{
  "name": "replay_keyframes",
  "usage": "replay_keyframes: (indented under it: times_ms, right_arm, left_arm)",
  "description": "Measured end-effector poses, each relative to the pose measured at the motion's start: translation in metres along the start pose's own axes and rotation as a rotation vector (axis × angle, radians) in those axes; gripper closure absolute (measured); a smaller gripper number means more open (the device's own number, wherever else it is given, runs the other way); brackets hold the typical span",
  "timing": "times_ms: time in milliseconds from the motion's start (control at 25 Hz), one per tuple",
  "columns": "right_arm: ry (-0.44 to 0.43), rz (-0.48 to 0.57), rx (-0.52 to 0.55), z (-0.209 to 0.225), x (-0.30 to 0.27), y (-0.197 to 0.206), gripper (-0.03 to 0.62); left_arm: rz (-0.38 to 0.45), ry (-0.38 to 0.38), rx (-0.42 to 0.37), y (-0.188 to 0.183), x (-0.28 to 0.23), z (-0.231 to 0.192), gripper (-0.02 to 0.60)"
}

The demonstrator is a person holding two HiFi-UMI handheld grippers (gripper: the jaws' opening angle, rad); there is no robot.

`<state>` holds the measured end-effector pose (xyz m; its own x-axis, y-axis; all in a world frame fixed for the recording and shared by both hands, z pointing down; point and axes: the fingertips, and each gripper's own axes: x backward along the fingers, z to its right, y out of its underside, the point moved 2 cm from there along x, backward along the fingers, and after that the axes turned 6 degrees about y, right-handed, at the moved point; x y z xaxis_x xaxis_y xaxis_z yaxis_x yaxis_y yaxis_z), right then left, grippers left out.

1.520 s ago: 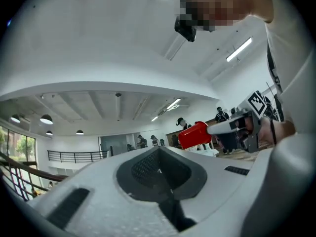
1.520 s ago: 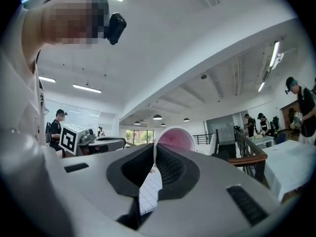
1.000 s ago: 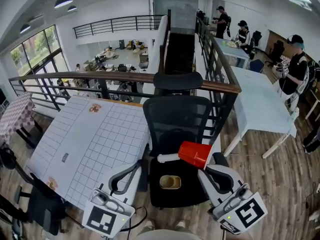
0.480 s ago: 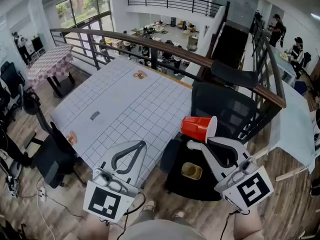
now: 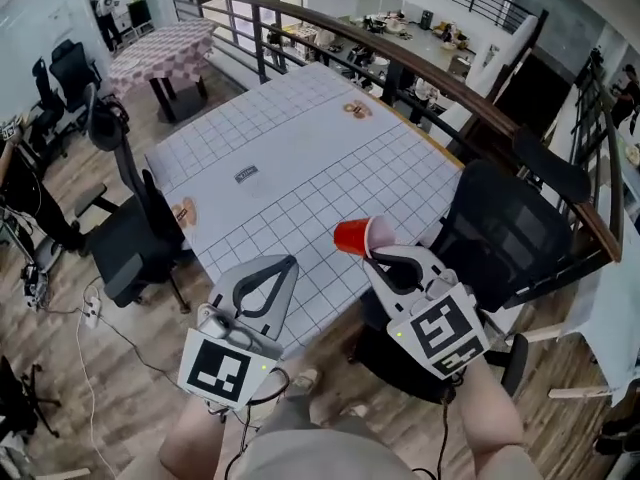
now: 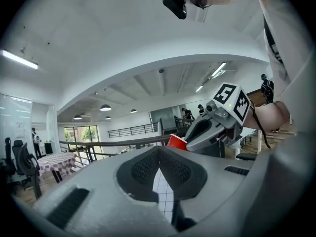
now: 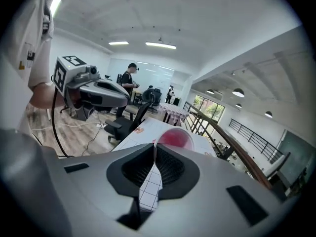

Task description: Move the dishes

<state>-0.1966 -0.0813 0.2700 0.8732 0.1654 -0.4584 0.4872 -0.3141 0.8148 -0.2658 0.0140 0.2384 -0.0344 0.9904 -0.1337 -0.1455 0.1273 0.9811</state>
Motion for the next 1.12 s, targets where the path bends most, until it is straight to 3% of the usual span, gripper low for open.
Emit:
replay_keyframes:
  times_ms: [200, 320, 480, 760, 1120]
  right_arm:
    - [-0.097, -0.115, 0.152, -0.031, -0.071, 0.022, 0.565]
    - [-0.165, -0.171, 0.18, -0.051, -0.109, 0.035, 0.564]
    - [-0.25, -0.221, 0.188, -0.078, -0.149, 0.05, 0.565]
    - [-0.343, -0.349, 0.279, -0.111, -0.206, 0.082, 0.563]
    - [-0.397, -0.537, 0.384, -0.151, -0.254, 0.151, 0.563]
  left_arm:
    - [-0.047, -0.079, 0.055, 0.052, 0.002, -0.033, 0.568]
    - [-0.065, -0.098, 0.043, 0.082, 0.002, -0.053, 0.568]
    - [-0.111, -0.122, 0.095, 0.123, 0.005, -0.067, 0.568]
    - [-0.199, -0.161, 0.209, 0.189, 0.007, -0.085, 0.568]
    - [-0.282, -0.166, 0.319, 0.264, 0.002, -0.081, 0.568]
